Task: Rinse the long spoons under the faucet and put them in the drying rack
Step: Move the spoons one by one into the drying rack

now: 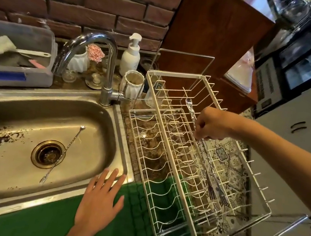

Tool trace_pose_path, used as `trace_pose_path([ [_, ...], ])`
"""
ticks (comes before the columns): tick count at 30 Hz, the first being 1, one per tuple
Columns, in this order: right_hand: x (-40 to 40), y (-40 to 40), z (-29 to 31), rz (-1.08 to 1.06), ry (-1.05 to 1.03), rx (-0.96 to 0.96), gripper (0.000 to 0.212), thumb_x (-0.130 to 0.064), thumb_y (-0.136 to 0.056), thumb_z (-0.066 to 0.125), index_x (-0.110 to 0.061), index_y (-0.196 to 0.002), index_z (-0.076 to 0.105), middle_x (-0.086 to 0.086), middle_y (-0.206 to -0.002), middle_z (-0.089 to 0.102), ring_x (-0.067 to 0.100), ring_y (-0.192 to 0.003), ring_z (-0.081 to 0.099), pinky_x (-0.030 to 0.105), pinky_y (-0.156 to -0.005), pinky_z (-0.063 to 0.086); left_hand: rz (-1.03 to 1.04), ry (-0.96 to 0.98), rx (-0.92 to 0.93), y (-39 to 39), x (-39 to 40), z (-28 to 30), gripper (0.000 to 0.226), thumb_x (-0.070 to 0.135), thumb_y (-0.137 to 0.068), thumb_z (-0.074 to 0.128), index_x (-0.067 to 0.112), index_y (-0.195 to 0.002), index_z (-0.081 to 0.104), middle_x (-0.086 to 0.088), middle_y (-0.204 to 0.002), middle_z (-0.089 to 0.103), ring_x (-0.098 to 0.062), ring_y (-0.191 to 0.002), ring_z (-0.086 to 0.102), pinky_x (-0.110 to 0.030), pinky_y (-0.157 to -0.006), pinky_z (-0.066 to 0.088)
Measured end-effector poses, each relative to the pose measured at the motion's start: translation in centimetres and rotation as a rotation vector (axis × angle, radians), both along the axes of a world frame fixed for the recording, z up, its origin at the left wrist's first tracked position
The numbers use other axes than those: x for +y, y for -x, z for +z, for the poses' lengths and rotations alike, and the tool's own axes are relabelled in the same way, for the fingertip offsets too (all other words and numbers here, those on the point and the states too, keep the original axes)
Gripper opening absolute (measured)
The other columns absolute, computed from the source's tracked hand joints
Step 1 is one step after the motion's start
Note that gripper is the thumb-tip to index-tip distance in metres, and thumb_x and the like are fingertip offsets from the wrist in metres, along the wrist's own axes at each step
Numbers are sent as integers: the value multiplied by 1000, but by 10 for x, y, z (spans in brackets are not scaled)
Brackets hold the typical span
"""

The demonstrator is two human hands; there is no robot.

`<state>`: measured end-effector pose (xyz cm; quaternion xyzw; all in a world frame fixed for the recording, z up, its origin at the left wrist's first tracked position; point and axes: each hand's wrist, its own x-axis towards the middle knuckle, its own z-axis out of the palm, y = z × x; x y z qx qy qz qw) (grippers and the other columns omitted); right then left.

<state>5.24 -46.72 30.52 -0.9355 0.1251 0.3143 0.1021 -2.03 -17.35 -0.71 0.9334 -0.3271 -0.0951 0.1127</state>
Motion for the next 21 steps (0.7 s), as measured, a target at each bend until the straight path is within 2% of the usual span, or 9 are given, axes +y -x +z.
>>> trace_pose_path([
  [4,-1,0,-17,12,26,23,18,-10,-91,67,-1,-76,67,6,-67,63,19,-60,60,25,-50,48,-13,14,-13,0,0,-4,66,60,-96,37,25,-152,39,-6,-156,39,-30,-146,33,-50,-116,18],
  [7,-1,-2,-21,1,29,34,20,-11,-92,67,-6,-73,65,6,-69,63,17,-59,59,22,-46,48,-13,11,-14,0,0,-3,66,60,-96,37,25,-152,39,-6,-156,37,-31,-146,34,-49,-116,17],
  [11,-3,-3,-22,-20,40,55,17,-12,-92,68,-4,-77,66,6,-69,63,15,-56,57,19,-44,45,-8,6,-1,0,0,-2,65,60,-96,38,25,-152,38,-5,-157,35,-30,-146,35,-49,-116,16],
  [16,-5,-3,-24,-36,26,47,20,-11,-91,69,-7,-72,64,5,-67,63,12,-52,56,18,-42,43,-11,-3,9,0,-1,-3,66,59,-96,39,25,-152,38,-5,-157,35,-30,-147,34,-49,-116,16],
  [21,-6,-2,-24,-71,33,43,17,-12,-90,71,1,-79,67,7,-66,65,14,-50,56,20,-41,45,-5,-4,13,0,-1,-6,66,59,-96,40,26,-153,36,-4,-158,33,-29,-148,31,-48,-117,15],
])
